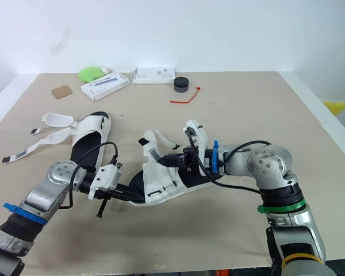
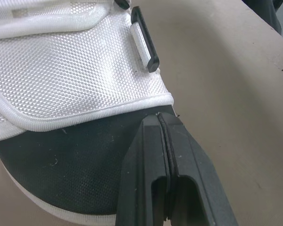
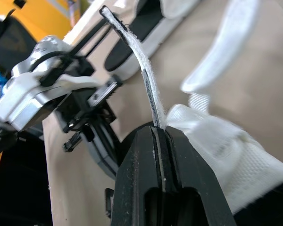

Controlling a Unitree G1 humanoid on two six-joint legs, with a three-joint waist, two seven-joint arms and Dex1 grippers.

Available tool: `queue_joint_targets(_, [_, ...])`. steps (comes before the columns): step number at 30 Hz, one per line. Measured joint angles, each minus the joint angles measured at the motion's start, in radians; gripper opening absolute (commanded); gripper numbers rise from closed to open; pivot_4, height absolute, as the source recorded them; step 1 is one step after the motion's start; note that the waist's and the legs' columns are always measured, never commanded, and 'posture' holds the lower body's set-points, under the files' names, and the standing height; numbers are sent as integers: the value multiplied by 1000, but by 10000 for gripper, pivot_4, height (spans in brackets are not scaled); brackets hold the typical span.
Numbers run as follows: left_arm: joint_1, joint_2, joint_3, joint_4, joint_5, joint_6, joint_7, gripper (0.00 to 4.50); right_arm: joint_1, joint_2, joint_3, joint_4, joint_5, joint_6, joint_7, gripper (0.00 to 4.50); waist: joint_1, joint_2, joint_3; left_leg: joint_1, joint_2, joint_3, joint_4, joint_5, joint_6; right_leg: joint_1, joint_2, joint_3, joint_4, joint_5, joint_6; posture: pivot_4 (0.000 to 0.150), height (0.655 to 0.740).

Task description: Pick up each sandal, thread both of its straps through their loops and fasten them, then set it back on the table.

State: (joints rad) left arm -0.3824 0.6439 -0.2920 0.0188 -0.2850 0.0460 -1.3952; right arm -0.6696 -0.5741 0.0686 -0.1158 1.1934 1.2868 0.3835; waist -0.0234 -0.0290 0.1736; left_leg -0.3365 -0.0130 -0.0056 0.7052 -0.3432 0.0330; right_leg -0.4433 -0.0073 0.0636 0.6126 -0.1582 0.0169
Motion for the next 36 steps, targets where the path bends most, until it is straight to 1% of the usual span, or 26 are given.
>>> queue_joint_targets(12, [10, 0, 4, -10, 0, 6, 10, 0, -5, 96, -162, 66, 69, 146, -146, 382, -1, 0, 0, 0, 0, 0, 0, 0, 0, 0, 1, 0, 0, 0, 0, 1500, 7400])
queue_joint_targets(23, [14, 1, 5, -21, 0, 17, 11, 0, -5, 153, -256, 115, 161, 247, -296, 382, -2, 1, 0, -1, 0, 0, 0, 0, 0, 0, 1, 0, -1, 0, 1, 1500, 7400])
queue_joint_targets(26, [14, 1, 5, -22, 0, 19, 11, 0, -5, 165, -269, 129, 169, 253, -330, 10183, -2, 1, 0, -1, 0, 0, 0, 0, 0, 0, 1, 0, -1, 0, 1, 1500, 7400])
queue_joint_targets(27, [14, 1, 5, -23, 0, 19, 12, 0, -5, 167, -270, 130, 170, 253, -338, 15838, -3, 1, 0, -1, 0, 0, 0, 0, 0, 0, 2, 0, -1, 0, 1, 1500, 7400])
queue_joint_targets(28, [14, 1, 5, -24, 0, 19, 12, 0, -5, 169, -271, 130, 172, 253, -339, 18763, -3, 1, -1, -1, 0, 0, 0, 0, 0, 0, 2, 0, -1, 0, 1, 1500, 7400])
queue_joint_targets(30, [14, 1, 5, -25, 0, 20, 13, 0, -5, 168, -270, 126, 174, 253, -334, 27941, -5, 1, -1, -1, 0, 0, 0, 0, 0, 0, 2, 0, -1, 0, 1, 1500, 7400])
queue_joint_targets(31, [14, 1, 5, -26, 0, 21, 13, 0, -5, 162, -265, 112, 170, 250, -317, 30966, -5, 1, -1, -1, 0, 0, 0, 0, 0, 0, 3, 0, -1, -1, 2, 1500, 7400])
queue_joint_targets(32, [15, 1, 5, -28, 1, 21, 14, 0, -3, 136, -241, 75, 152, 238, -277, 37007, -6, 2, -1, -1, 0, 0, 0, 0, 0, 0, 3, 0, -1, -3, 6, 1500, 7400])
queue_joint_targets(33, [16, 1, 5, -28, 1, 21, 14, 0, -3, 127, -235, 62, 146, 234, -265, 37536, -6, 3, -1, -1, -1, 0, 0, 0, 0, 0, 3, 0, -1, -4, 7, 1500, 7400])
queue_joint_targets(34, [17, 1, 4, -30, 1, 22, 15, 0, 3, 87, -203, 14, 105, 193, -202, 44494, -6, 3, -1, -1, -1, 0, 0, 0, 0, 0, 3, 0, -1, -5, 8, 1500, 7400])
queue_joint_targets(36, [20, 1, 5, -31, 0, 22, 14, 0, 10, 5, -149, -51, 13, 113, -94, 44797, -6, 3, -1, -1, -1, 0, 0, 0, 1, 0, 3, -1, -2, -6, 10, 1500, 7400])
